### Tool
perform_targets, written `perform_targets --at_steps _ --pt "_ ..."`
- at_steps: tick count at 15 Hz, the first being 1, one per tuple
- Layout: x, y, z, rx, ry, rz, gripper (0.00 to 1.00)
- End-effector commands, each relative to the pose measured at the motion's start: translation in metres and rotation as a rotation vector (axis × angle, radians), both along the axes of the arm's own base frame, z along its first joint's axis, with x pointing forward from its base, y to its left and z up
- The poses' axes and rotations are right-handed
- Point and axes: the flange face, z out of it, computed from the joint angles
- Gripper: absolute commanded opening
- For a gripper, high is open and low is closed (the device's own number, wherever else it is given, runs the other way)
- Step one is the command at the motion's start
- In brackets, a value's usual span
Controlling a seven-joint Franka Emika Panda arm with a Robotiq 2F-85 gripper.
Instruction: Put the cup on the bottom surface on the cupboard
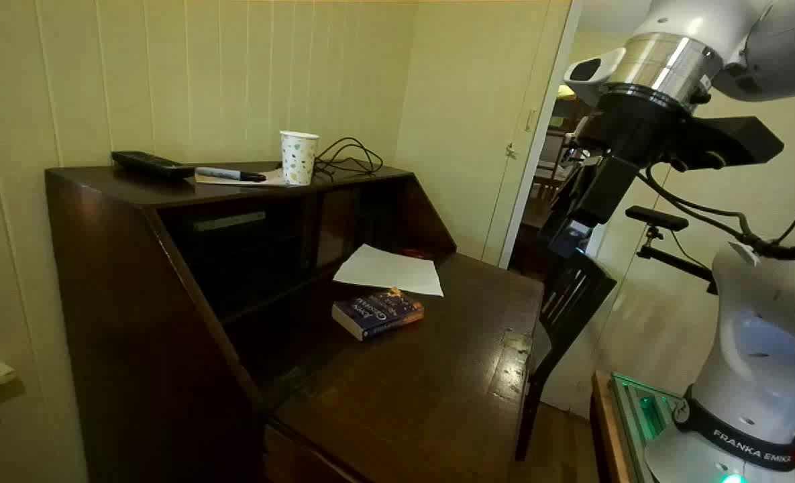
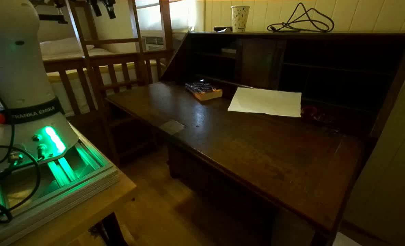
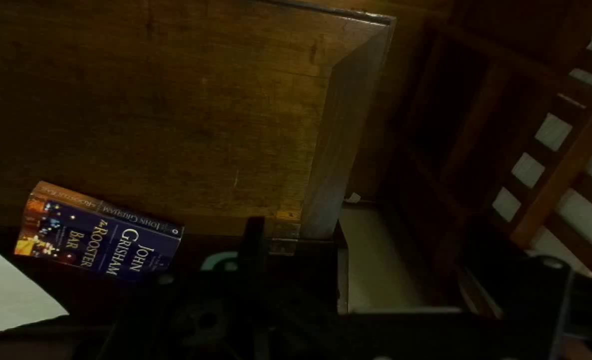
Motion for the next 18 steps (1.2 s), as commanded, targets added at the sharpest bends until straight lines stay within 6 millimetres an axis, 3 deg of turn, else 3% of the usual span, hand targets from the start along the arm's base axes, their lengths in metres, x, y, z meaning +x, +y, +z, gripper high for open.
perform_targets --at_steps 1,14,18 --pt "0.000 0.000 0.001 0.000 0.001 0.000 1.00" --pt "0.000 0.000 0.001 0.000 0.001 0.000 1.00" --pt "0.023 -0.041 0.027 0.002 -0.090 -0.100 1.00"
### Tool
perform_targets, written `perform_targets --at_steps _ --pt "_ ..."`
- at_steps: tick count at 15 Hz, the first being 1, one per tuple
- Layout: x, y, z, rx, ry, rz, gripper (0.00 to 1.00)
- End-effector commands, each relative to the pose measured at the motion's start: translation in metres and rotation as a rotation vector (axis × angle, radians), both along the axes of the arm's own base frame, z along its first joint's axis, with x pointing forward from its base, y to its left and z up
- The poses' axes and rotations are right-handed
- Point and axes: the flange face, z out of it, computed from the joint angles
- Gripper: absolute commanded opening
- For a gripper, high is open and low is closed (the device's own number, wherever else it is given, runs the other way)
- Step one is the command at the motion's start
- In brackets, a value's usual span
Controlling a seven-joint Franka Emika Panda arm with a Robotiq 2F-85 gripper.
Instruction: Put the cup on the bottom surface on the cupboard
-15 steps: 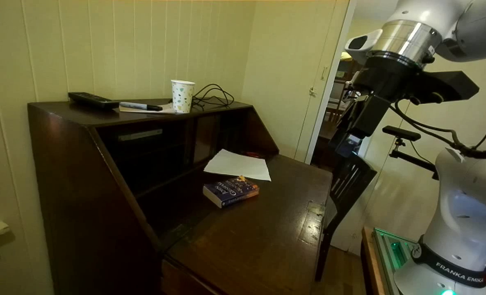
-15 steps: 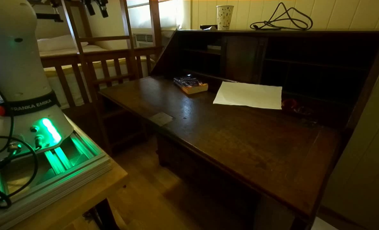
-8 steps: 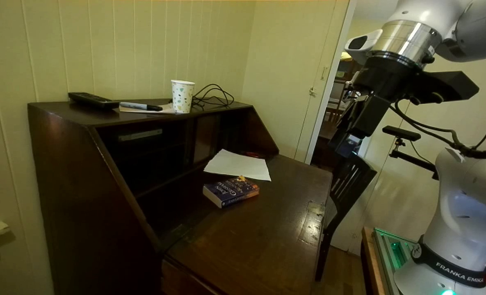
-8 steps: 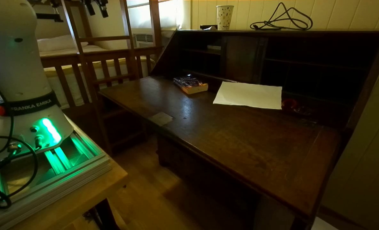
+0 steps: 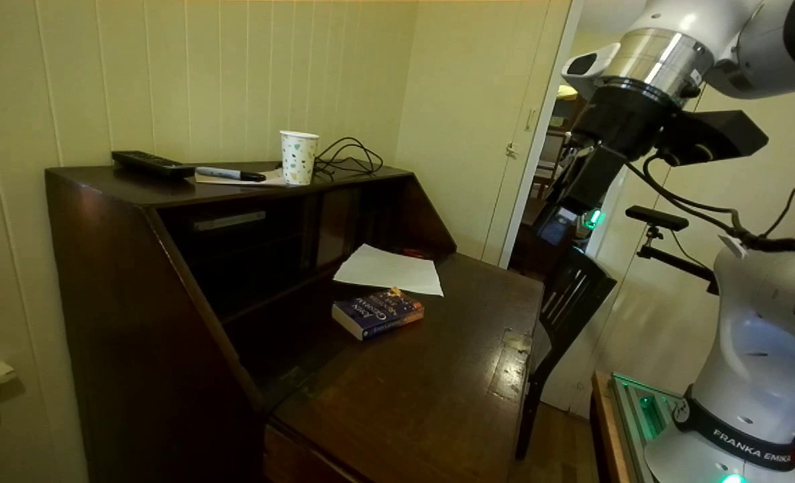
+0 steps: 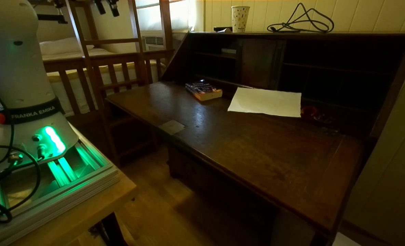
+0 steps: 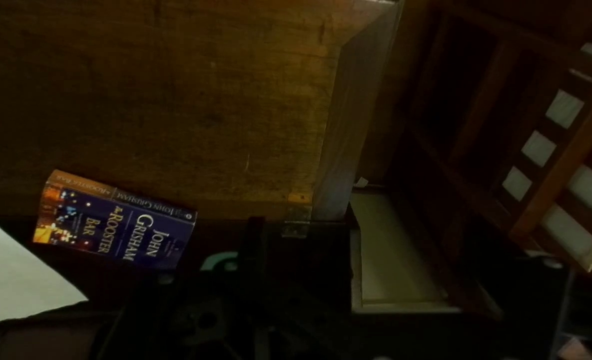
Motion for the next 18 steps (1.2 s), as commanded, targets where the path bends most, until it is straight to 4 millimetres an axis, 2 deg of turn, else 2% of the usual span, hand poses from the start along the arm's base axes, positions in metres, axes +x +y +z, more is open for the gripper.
perform_targets --at_steps 1,5,10,13,14,15,18 --pt "0.023 -0.042 0.027 -0.013 -0.082 -0.078 1.00" --pt "0.052 -0.103 0.062 -0.044 -0.167 -0.117 1.00" --pt "0.092 -0.172 0.113 -0.148 -0.240 0.095 1.00" --pt "0.118 -0.205 0.137 -0.159 -0.266 0.180 1.00" --pt "0.125 -0.213 0.143 -0.145 -0.275 0.164 1.00" --pt "0.102 -0.204 0.130 -0.144 -0.285 0.138 1.00" --pt "0.121 -0.215 0.138 -0.153 -0.284 0.140 1.00"
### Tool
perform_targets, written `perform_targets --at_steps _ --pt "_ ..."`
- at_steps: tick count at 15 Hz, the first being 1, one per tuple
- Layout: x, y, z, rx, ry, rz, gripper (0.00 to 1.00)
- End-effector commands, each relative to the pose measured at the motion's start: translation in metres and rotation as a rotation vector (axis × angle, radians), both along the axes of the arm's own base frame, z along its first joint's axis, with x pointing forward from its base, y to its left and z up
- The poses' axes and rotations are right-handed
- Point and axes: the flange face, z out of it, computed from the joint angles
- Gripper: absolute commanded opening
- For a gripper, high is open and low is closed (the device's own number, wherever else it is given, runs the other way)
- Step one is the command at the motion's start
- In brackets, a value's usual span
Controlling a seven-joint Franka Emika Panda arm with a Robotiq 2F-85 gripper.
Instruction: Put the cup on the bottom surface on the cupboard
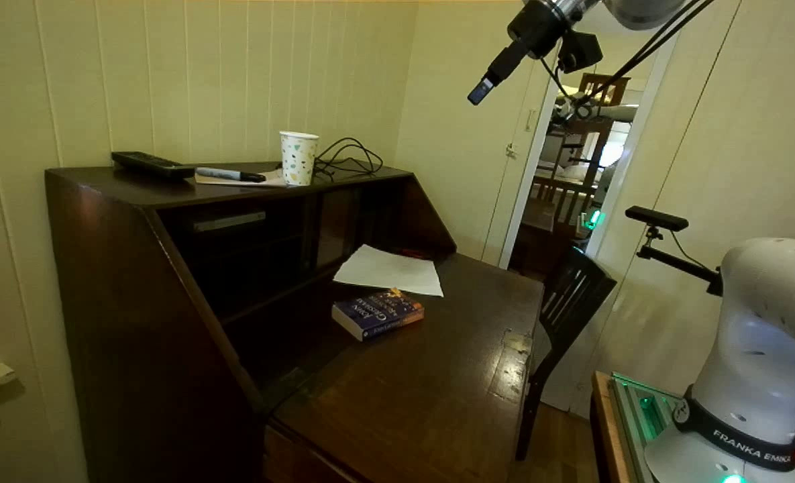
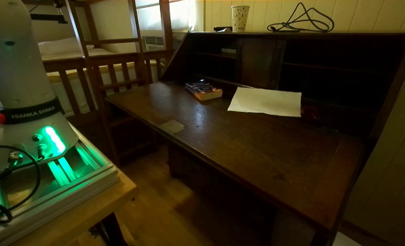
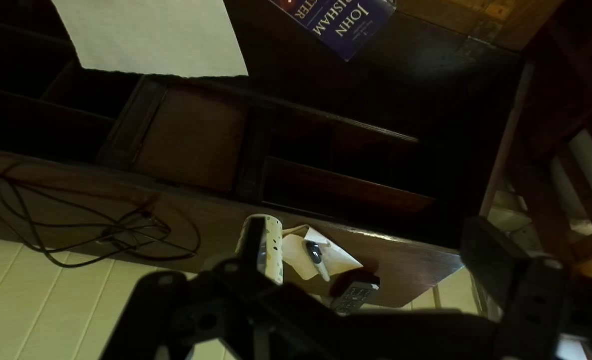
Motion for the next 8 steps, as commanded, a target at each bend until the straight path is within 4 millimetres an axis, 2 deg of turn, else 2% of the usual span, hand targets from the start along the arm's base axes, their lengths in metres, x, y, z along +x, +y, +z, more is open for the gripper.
perform_targets --at_steps 1,3,5,8 --pt "0.003 0.001 0.001 -0.001 0.004 0.002 1.00" --pt "0.004 0.003 0.001 -0.002 0.006 0.006 1.00" --pt "-0.004 0.006 0.001 -0.042 0.002 -0.046 1.00" --pt "0.014 -0.001 0.012 -0.053 -0.030 -0.136 1.00"
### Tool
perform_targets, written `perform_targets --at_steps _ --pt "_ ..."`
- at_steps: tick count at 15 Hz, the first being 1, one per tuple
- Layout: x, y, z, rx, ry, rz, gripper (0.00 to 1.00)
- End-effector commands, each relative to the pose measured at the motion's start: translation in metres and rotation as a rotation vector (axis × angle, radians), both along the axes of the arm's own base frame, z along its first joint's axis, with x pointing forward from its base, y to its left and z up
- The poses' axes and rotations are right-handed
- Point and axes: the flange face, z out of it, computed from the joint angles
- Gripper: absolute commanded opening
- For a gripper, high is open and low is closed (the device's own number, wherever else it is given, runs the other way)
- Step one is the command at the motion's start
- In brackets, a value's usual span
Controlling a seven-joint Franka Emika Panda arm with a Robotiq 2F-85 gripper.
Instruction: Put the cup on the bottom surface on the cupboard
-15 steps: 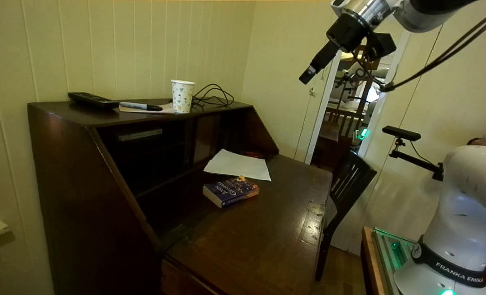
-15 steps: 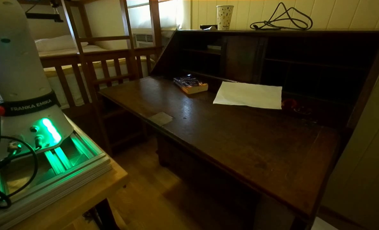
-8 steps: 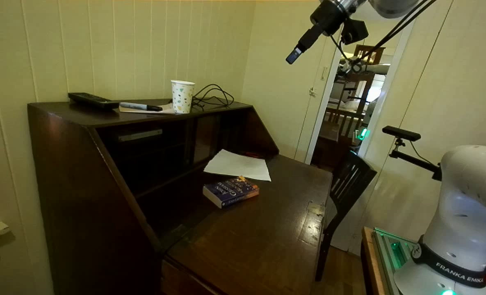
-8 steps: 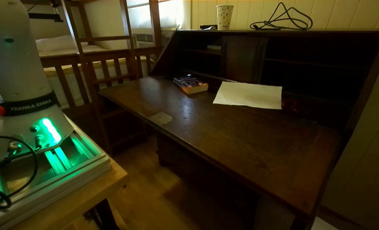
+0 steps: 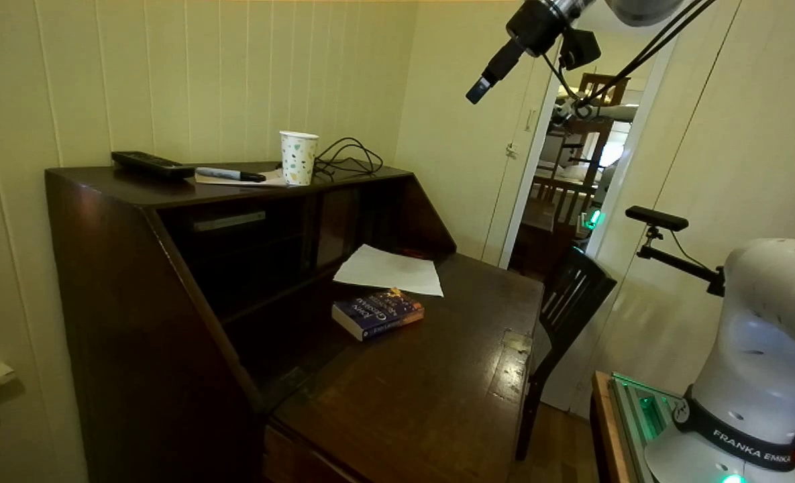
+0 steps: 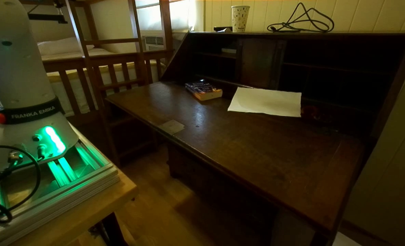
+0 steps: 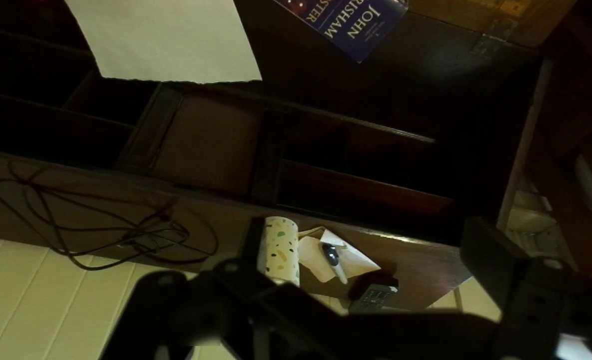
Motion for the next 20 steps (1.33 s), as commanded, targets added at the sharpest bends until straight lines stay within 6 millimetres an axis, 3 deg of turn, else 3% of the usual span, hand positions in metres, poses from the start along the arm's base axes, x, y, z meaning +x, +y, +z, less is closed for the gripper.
perform_targets --at_steps 1,8,10,14,17,20 --pt "0.023 -0.012 0.014 -0.056 -0.039 -0.094 1.00" --pt "0.105 -0.073 0.048 -0.147 -0.142 -0.100 1.00" --pt "0.130 -0.082 0.057 -0.157 -0.152 -0.093 1.00" --pt "0.182 -0.074 0.060 -0.189 -0.145 -0.049 1.00" --pt "0.217 -0.057 0.054 -0.184 -0.141 -0.023 1.00" --pt "0.232 -0.050 0.056 -0.194 -0.156 -0.028 1.00"
